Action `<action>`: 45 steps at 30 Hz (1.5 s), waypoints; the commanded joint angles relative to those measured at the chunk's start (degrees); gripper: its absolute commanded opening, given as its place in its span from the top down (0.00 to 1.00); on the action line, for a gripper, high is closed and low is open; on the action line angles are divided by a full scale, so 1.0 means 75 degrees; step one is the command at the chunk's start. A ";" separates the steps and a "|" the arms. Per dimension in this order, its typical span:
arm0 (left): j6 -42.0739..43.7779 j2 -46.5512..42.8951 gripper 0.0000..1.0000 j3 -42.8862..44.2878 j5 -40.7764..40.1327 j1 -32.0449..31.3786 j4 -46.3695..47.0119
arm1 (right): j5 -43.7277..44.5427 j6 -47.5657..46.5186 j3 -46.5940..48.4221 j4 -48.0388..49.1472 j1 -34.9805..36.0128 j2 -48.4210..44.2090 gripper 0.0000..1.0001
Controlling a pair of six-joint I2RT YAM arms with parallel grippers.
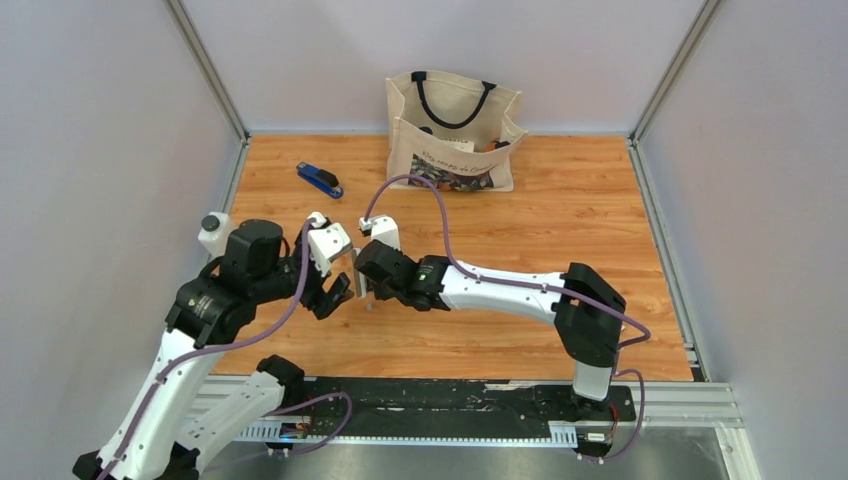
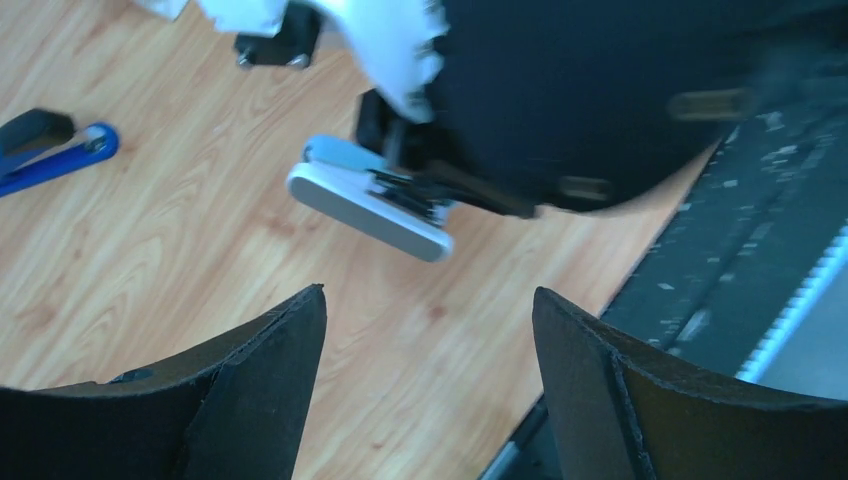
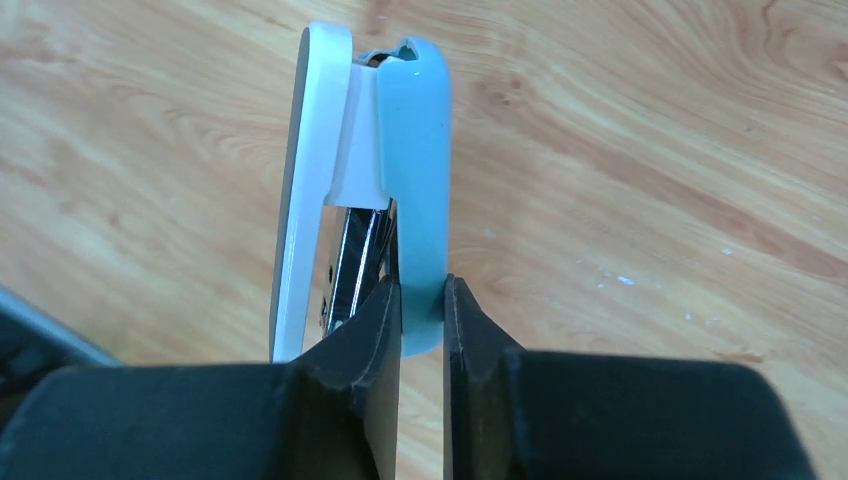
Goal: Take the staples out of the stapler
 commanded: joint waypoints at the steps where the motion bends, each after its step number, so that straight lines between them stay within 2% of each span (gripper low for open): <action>1: -0.0697 -0.0138 0.16 0.0742 0.1621 0.0283 -0.0665 | 0.0506 -0.0341 0.0506 -0.0060 -0.0193 0.0367 1.00; 4: -0.1001 -0.0301 0.16 0.0813 0.0969 0.0762 -0.0317 | 0.0460 -0.0388 0.0799 -0.0095 -0.0205 0.0554 1.00; 10: -0.1751 -0.0291 0.15 0.0637 -0.0440 0.2858 0.0552 | 0.0155 -0.0329 0.1759 -0.0271 -0.0077 0.1292 1.00; 13: -0.1893 -0.0022 0.15 0.0544 -0.0103 0.3889 0.0681 | 0.0027 -0.0364 0.2450 -0.0527 0.0076 0.1842 1.00; 15: -0.1870 0.0236 0.15 0.0543 0.0109 0.4290 0.0693 | -0.0044 -0.0353 0.2977 -0.0797 0.0135 0.2252 1.00; 20: -0.1741 0.0635 0.15 0.0496 0.0180 0.4678 0.0752 | -0.0454 -0.0306 0.3448 -0.0892 0.0193 0.2933 1.00; 27: -0.1939 0.1080 0.14 0.0473 -0.0007 0.4725 0.0799 | -0.1005 -0.0599 0.3987 -0.0974 0.0322 0.3601 0.96; 28: -0.2009 0.1162 0.14 0.0450 -0.0030 0.4725 0.0845 | -0.1086 -0.0622 0.3987 -0.0939 0.0334 0.3648 0.93; 30: -0.2115 0.1361 0.14 0.0415 -0.0136 0.4725 0.1009 | -0.1157 -0.0646 0.3906 -0.0845 0.0346 0.3649 0.76; 36: -0.2582 0.2158 0.14 0.0590 -0.0253 0.4725 0.1279 | -0.1286 -0.0681 0.3437 -0.0435 0.0357 0.3322 0.40; 41: -0.3239 0.3410 0.14 0.1197 -0.0568 0.4538 0.1725 | -0.1135 -0.0821 0.3029 -0.0436 0.0334 0.2152 0.25; 45: -0.3650 0.5002 0.13 0.2380 -0.0921 0.4070 0.1596 | -0.1075 -0.1032 0.2173 0.0092 0.0241 0.0559 0.23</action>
